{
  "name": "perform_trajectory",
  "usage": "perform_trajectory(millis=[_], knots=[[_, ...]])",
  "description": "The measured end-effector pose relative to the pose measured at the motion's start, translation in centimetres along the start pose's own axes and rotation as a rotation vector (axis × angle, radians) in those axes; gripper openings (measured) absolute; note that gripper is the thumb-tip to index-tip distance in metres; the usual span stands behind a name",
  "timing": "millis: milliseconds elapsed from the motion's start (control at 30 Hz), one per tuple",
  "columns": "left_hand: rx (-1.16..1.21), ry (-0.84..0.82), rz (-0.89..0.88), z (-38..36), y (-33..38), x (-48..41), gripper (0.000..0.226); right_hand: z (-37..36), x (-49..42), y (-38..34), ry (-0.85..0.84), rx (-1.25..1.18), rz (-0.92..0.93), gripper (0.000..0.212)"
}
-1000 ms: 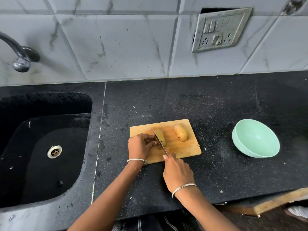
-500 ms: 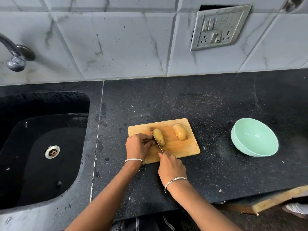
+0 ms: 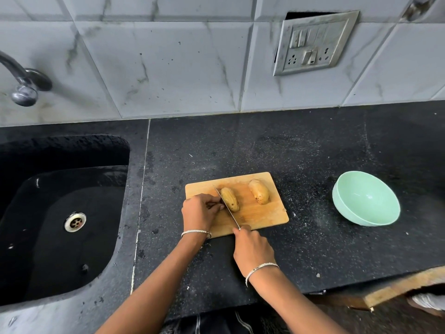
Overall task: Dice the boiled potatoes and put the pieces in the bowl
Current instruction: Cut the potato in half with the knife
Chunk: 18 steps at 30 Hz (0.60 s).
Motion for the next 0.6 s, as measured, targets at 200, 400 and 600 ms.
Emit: perform_trajectory(millis=[200,400,600], knots=[[0.007,-0.034,-0.024,0.0,0.0,-0.2,0.018,1.1,2.4,2.2,-0.064,-0.064,-0.011,0.045],[-0.013,-0.082,-0.019,0.1,0.2,-1.0,0.02,3.7,3.7,4.0,-0.123,-0.017,-0.009,0.047],[-0.058,-0.141,-0.046,0.0,0.1,-2.3,0.024,5.1,3.7,4.8,-0.195,0.019,0.005,0.045]])
Point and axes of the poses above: each hand's wrist, its own x-axis away from the middle knuckle, its own z-axis out of the back of the hand, y = z × x, the point moved 3 cm from there along -x, towards the middle knuckle
